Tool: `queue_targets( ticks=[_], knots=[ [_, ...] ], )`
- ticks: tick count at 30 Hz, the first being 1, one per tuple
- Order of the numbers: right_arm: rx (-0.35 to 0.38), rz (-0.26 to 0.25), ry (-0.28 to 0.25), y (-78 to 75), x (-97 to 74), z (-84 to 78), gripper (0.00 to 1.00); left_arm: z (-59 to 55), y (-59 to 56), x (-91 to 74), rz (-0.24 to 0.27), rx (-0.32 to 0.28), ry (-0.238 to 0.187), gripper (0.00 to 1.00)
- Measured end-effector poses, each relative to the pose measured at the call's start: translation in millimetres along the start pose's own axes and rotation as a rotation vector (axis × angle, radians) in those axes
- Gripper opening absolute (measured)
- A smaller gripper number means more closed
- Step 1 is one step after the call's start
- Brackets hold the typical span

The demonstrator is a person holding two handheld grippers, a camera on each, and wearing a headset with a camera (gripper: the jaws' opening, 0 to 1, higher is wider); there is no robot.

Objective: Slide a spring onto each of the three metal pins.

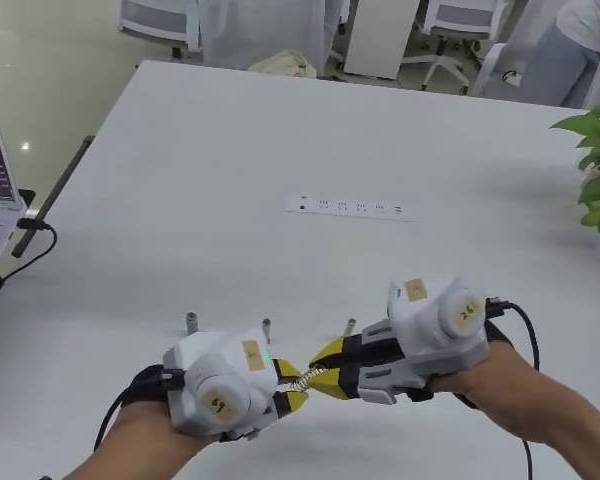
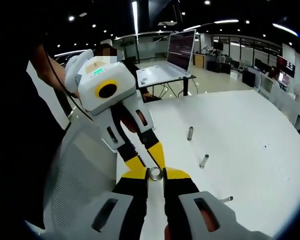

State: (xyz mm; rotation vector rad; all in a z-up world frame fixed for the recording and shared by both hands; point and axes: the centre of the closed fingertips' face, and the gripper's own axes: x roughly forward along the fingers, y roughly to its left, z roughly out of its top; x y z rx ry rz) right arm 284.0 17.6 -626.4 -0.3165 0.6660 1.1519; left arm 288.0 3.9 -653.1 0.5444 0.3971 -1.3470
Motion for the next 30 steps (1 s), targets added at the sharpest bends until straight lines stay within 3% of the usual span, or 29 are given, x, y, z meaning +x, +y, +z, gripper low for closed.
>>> queue_targets(
  ticks=[11, 26, 30],
  knots=[
    [-0.129, 0.019, 0.115, 8.1, 1.4, -10.0, 0.12, 2.5, -9.4, 2.5, -0.028, 0.012, -0.006, 0.02],
    [-0.271, 0.076, 0.235, 17.2, 3.7, -22.3, 0.16, 5.2, -19.1, 3.9, -0.054, 0.049, 0.005, 0.02],
    [-0.29, 0.087, 0.242, 19.1, 5.5, -22.6, 0.13, 5.6, -21.5, 3.0, -0.061, 0.059, 0.007, 0.02]
  ],
)
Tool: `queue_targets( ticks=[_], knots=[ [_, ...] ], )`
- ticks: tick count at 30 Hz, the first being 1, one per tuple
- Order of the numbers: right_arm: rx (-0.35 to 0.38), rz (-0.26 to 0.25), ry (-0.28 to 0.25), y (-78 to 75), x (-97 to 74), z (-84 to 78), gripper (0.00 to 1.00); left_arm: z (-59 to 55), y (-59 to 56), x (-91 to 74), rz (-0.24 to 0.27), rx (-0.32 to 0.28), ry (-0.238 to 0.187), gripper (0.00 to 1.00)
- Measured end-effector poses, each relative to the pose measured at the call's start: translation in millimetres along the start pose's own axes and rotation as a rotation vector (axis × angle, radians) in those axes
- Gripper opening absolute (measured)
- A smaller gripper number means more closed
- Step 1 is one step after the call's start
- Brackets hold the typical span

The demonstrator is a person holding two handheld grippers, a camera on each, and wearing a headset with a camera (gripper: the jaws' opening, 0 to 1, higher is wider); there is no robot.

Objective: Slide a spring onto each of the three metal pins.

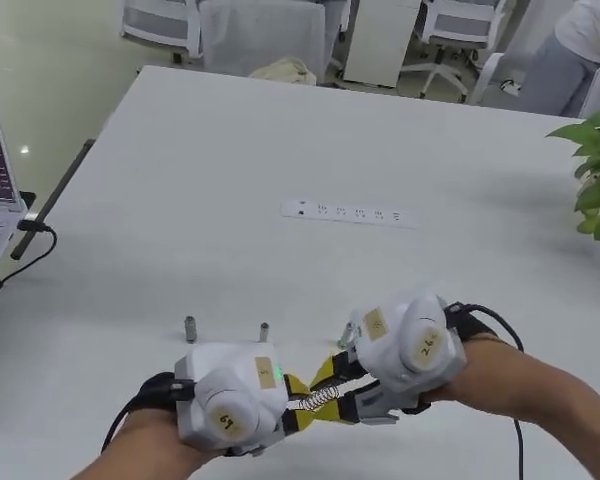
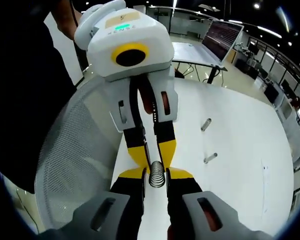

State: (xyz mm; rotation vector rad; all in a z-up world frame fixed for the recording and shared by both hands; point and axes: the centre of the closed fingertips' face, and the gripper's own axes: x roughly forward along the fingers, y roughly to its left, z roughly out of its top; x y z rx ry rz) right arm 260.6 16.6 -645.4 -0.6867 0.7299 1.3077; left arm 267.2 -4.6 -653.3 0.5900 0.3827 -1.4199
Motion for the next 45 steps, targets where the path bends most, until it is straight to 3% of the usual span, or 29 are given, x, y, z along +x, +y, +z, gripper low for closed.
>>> queue_targets(
  ticks=[2, 14, 25, 33, 42, 45],
  knots=[
    [-0.011, 0.003, 0.003, 0.6, 1.1, 0.4, 0.09, -0.4, -1.0, -0.3, -0.003, 0.004, 0.003, 0.02],
    [0.007, 0.004, -0.001, 0.4, 3.6, 1.1, 0.09, -4.3, -0.4, -2.0, 0.009, -0.042, -0.008, 0.03],
    [0.052, -0.028, -0.019, -14.4, -1.5, -6.3, 0.09, -12.5, 19.4, -16.2, 0.096, -0.152, -0.03, 0.05],
    [0.097, -0.058, -0.009, -25.4, -3.4, -21.0, 0.09, -26.1, 41.3, -44.5, 0.205, -0.292, -0.068, 0.09],
    [0.139, -0.104, -0.004, -47.7, -5.0, -28.4, 0.09, -49.3, 66.9, -87.5, 0.342, -0.409, -0.093, 0.17],
    [0.15, -0.112, -0.005, -53.0, -4.1, -28.1, 0.09, -56.5, 69.7, -97.7, 0.366, -0.433, -0.096, 0.2]
  ],
)
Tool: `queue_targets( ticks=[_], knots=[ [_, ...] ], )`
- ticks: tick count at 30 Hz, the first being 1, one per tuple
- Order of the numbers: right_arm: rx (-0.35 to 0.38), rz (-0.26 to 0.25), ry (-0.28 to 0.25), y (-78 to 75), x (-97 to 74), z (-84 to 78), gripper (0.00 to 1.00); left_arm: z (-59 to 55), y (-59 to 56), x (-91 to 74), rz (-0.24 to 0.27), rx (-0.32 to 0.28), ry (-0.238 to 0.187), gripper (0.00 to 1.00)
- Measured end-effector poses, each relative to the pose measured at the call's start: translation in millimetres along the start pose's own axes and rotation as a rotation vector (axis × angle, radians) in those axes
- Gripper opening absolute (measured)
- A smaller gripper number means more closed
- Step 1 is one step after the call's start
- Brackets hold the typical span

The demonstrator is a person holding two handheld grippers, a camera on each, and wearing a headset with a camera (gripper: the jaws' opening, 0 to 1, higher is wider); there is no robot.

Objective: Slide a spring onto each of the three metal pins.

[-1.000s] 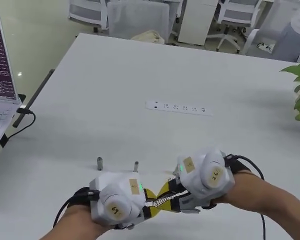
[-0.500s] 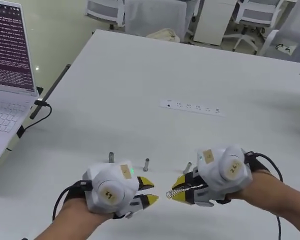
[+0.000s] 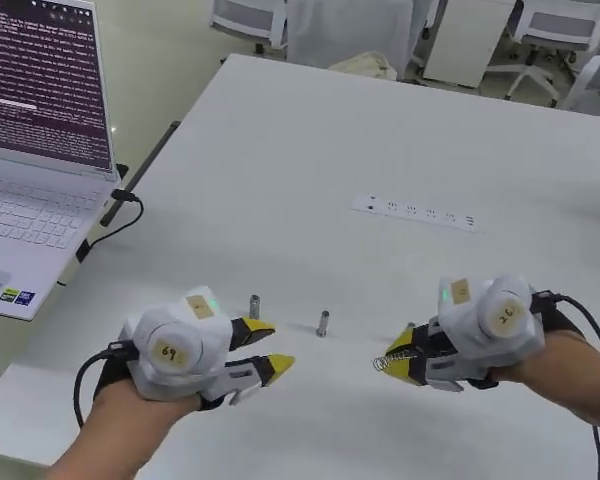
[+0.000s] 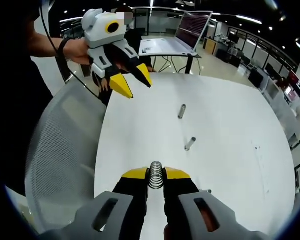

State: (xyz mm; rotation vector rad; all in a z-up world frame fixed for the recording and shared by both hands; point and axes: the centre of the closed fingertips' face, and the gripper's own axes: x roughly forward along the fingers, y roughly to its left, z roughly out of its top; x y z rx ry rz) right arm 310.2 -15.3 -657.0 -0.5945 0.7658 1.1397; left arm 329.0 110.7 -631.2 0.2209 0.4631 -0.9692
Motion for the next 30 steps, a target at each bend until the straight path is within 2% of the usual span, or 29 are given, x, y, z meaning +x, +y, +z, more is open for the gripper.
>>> queue_targets(
  ticks=[9, 20, 30],
  knots=[
    [0.018, -0.013, 0.001, -12.4, 2.7, 1.5, 0.09, -14.9, 22.0, -23.0, 0.063, -0.044, -0.001, 0.23],
    [0.042, -0.038, 0.026, -31.9, 5.9, -2.8, 0.09, -24.4, 37.7, -40.2, 0.106, -0.069, -0.005, 0.3],
    [0.052, -0.053, 0.038, -47.4, 14.4, 5.2, 0.09, -30.3, 46.8, -48.8, 0.135, -0.094, -0.008, 0.36]
  ],
)
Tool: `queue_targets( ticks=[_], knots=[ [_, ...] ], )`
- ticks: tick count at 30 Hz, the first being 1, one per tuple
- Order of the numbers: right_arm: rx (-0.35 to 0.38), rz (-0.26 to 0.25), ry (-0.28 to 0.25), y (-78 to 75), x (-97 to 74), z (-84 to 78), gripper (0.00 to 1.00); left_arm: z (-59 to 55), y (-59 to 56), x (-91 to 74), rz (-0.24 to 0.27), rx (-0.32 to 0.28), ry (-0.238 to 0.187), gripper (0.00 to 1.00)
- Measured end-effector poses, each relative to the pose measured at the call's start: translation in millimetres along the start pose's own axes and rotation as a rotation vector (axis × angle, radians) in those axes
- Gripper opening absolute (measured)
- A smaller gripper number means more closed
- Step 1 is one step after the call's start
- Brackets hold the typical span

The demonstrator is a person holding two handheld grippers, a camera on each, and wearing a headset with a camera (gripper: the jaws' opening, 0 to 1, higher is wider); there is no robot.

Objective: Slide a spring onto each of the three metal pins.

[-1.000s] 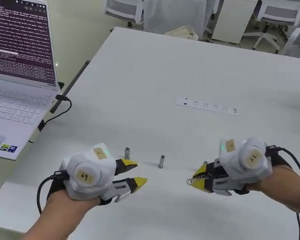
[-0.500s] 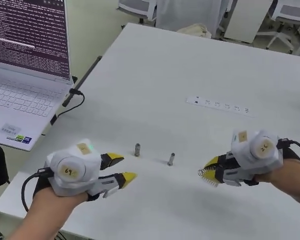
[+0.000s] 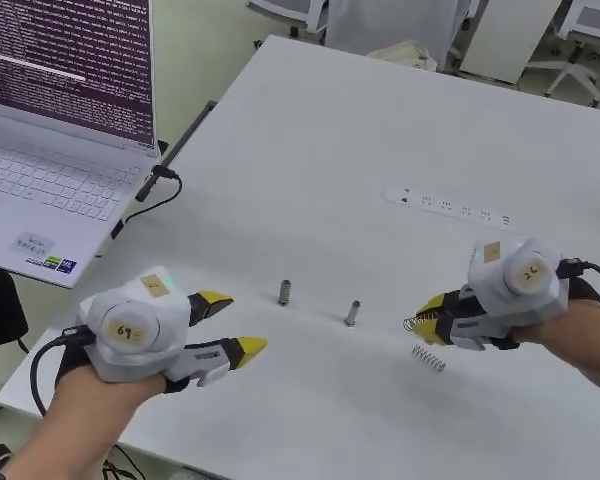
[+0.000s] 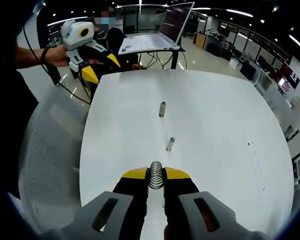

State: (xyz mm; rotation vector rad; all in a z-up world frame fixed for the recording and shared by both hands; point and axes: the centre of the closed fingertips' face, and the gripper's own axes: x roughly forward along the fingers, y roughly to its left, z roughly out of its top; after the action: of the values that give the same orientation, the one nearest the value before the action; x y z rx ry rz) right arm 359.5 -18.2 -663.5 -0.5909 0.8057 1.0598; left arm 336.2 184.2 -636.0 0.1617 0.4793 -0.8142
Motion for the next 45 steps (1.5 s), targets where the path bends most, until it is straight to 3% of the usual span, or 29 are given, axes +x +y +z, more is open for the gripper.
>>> queue_targets(
  ticks=[23, 45],
  knots=[
    [-0.021, 0.017, 0.04, -21.9, 23.0, 20.2, 0.09, -9.4, 10.6, -13.5, 0.031, -0.039, 0.001, 0.47],
    [-0.054, 0.062, 0.096, -32.7, 50.5, 30.4, 0.09, -3.0, 15.6, -17.1, 0.04, -0.041, -0.022, 0.52]
  ],
)
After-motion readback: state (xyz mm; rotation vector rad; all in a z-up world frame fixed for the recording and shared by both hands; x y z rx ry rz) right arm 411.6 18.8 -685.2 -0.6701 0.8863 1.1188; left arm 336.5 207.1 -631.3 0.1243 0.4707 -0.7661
